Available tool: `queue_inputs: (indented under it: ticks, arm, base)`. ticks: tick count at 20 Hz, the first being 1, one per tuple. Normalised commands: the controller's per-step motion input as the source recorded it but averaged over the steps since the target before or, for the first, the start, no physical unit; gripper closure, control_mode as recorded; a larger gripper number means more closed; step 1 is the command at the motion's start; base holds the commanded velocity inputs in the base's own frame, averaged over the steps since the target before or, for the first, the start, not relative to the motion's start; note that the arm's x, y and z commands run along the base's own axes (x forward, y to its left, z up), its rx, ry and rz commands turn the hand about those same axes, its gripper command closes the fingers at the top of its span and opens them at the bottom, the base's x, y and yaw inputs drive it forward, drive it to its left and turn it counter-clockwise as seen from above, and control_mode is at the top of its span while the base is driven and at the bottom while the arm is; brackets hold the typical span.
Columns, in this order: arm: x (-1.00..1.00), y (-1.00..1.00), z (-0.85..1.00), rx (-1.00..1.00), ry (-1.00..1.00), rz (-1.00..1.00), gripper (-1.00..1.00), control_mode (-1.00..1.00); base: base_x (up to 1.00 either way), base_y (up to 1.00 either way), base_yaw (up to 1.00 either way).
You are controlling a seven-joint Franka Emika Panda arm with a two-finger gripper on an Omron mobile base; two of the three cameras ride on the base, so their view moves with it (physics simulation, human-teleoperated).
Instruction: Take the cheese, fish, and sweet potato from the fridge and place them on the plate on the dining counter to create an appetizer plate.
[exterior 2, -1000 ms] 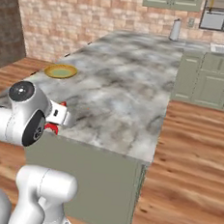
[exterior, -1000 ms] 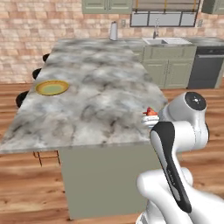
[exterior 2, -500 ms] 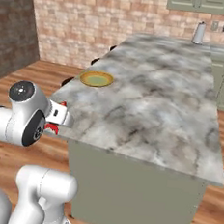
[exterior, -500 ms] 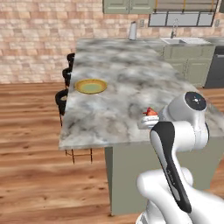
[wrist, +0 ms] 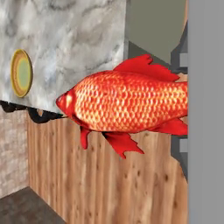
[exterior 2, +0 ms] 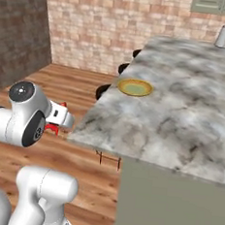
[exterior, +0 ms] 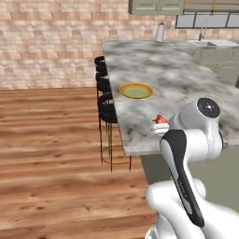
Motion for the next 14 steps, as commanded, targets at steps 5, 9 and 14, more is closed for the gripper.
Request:
queue_inputs:
  ticks: [5,9,14]
  arm:
    - [0.00,0.00,0.00,0.00,0.00,0.00,1.00,1.00]
    - [0.00,0.00,0.00,0.00,0.00,0.00,1.00,1.00]
    - [0.00,0.00,0.00,0.00,0.00,0.00,1.00,1.00]
  base:
    - [0.12,1.00,-0.46]
    - [0.38,0.94,-0.67]
    - [0.61,0.75,-0.76]
